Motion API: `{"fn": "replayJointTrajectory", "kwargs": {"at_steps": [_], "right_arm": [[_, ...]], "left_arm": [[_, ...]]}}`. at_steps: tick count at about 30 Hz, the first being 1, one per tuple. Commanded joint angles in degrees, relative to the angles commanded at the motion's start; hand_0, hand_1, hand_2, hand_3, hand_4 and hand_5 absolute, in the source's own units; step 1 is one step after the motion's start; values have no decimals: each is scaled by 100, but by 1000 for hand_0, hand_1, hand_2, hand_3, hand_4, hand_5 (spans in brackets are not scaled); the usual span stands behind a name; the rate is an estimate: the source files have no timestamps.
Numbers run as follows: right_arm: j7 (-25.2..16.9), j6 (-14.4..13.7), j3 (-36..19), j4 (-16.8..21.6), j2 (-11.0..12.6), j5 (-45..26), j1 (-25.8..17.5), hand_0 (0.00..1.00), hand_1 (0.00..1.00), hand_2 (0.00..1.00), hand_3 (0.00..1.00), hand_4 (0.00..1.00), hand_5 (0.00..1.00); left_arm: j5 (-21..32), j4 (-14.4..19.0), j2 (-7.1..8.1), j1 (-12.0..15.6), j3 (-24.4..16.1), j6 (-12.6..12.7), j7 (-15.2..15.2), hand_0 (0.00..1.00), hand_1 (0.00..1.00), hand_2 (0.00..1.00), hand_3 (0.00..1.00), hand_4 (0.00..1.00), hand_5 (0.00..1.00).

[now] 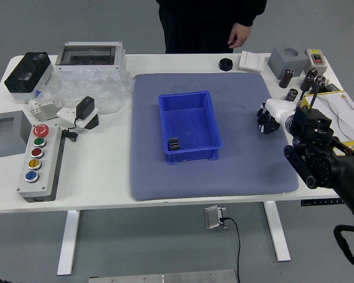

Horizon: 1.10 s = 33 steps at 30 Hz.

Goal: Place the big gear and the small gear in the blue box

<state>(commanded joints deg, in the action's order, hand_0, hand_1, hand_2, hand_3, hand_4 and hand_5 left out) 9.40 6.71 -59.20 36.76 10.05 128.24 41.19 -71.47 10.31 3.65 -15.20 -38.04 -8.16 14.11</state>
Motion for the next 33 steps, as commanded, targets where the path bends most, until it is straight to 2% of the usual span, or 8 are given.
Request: {"fn": "replayJointTrajectory", "kwargs": {"at_steps": [6, 7, 22, 33], "right_arm": [[17, -68, -3, -21, -11, 57, -15, 617, 499, 558, 631, 541, 141], [19, -84, -5, -24, -13, 69, -18, 573, 450, 509, 598, 535, 122], [48, -271, -49, -57, -12, 176, -8, 578, 421, 473, 535, 516, 94], [86, -286, -117, 238, 82, 176, -48, 581, 417, 465, 529, 497, 79]], "left_arm": [[-8, 0, 2, 7, -2, -2, 4, 791, 760, 756, 678, 551, 254], [-10, 0, 2, 8, -4, -2, 5, 791, 760, 755, 679, 551, 254], [-12, 0, 5, 3, -15, 1, 5, 791, 760, 752, 679, 552, 252], [2, 0, 12, -1, -26, 6, 3, 790, 759, 752, 680, 554, 254]]}}
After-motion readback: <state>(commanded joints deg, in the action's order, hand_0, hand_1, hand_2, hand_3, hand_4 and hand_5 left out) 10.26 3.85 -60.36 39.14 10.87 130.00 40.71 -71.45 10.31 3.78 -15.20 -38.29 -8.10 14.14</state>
